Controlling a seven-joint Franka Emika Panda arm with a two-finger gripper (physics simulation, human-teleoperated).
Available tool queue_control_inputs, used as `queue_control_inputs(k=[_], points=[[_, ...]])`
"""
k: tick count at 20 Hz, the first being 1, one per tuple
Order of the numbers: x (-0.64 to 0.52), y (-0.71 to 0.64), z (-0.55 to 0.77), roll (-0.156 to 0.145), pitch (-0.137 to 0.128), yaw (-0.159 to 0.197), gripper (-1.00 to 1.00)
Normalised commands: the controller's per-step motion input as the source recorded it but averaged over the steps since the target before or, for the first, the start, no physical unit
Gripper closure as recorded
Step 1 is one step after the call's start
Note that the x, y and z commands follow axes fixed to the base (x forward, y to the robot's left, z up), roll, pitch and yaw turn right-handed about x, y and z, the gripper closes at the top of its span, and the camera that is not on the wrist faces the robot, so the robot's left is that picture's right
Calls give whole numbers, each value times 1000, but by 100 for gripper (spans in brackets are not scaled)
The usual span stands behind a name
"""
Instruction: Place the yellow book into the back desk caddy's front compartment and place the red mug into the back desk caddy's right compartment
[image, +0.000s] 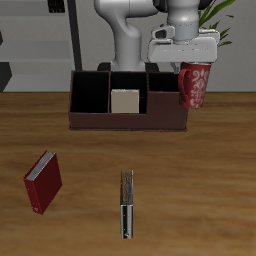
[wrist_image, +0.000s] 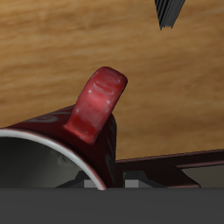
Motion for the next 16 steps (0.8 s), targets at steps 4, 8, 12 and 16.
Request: queue_control_inputs(k=[4,8,12,16], points=[[-689,96,432,-32,-27,85,100],[-481,87,366,1,-37,39,100],[-345,-22,311,-15,-56,41,100],[-281,-139,141,-3,-19,24,100]])
